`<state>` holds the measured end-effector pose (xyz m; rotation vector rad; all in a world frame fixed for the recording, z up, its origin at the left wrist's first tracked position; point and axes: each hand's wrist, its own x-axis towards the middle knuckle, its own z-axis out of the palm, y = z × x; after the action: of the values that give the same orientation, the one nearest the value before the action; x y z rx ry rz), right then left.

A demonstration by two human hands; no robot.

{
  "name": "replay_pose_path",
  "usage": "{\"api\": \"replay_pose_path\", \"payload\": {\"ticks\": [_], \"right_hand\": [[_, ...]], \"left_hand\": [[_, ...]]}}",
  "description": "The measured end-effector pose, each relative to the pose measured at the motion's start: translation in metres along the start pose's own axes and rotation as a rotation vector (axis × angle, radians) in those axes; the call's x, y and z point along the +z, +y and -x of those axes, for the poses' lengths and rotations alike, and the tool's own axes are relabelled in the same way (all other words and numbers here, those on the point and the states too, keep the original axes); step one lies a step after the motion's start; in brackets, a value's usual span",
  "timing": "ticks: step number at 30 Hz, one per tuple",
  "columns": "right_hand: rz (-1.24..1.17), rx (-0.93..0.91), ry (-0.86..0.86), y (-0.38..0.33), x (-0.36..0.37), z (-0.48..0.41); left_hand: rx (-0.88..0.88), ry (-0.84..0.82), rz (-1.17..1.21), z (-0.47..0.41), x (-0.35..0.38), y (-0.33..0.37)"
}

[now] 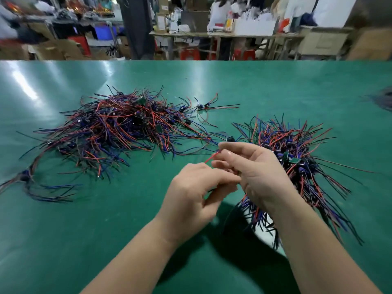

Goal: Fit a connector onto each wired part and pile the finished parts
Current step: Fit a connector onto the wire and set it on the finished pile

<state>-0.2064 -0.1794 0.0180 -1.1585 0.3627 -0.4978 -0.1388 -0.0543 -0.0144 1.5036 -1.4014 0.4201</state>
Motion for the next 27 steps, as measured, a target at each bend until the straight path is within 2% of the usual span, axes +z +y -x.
{"api": "replay_pose_path", "payload": {"ticks": [2, 4, 7, 9, 10, 12, 14, 15, 17, 19, 23, 25, 27], "right_hand": [[0.027, -0.059, 0.036, -0.003, -0.003, 0.000], [0.000, -0.098, 0.030, -0.005, -0.005, 0.000], [-0.067, -0.121, -0.060, -0.009, -0.006, 0.003], [-0.074, -0.130, -0.124, -0.010, -0.006, 0.006], [-0.065, -0.140, -0.153, -0.010, -0.005, 0.007], [-0.007, -0.172, -0.205, -0.008, -0.003, 0.009], [0.155, -0.209, -0.255, -0.003, 0.000, 0.010], [0.266, -0.213, -0.289, 0.000, 0.002, 0.011], [0.465, -0.174, -0.368, 0.006, 0.005, 0.014], [0.571, -0.154, -0.382, 0.011, 0.007, 0.016], [0.537, -0.257, -0.135, 0.012, 0.007, 0.013], [0.393, -0.233, -0.001, 0.009, 0.004, 0.008], [0.315, -0.154, 0.008, 0.008, 0.002, 0.004]], "left_hand": [[-0.146, -0.013, 0.138, -0.001, 0.001, 0.005], [-0.429, 0.055, 0.358, -0.006, -0.005, 0.008], [-0.857, 0.354, 0.954, -0.018, -0.027, -0.002], [-1.050, 0.559, 1.297, -0.026, -0.044, -0.015], [-1.116, 0.588, 1.333, -0.028, -0.050, -0.022], [-1.207, 0.442, 1.132, -0.027, -0.049, -0.028], [-1.190, 0.209, 0.937, -0.025, -0.039, -0.022], [-1.136, 0.147, 0.929, -0.024, -0.033, -0.020], [-0.992, 0.121, 0.945, -0.021, -0.026, -0.015], [-0.931, 0.155, 0.906, -0.019, -0.023, -0.013], [-0.947, 0.184, 0.937, -0.016, -0.022, -0.016], [-0.932, 0.111, 0.960, -0.015, -0.021, -0.014], [-0.905, 0.005, 0.977, -0.014, -0.020, -0.011]]}}
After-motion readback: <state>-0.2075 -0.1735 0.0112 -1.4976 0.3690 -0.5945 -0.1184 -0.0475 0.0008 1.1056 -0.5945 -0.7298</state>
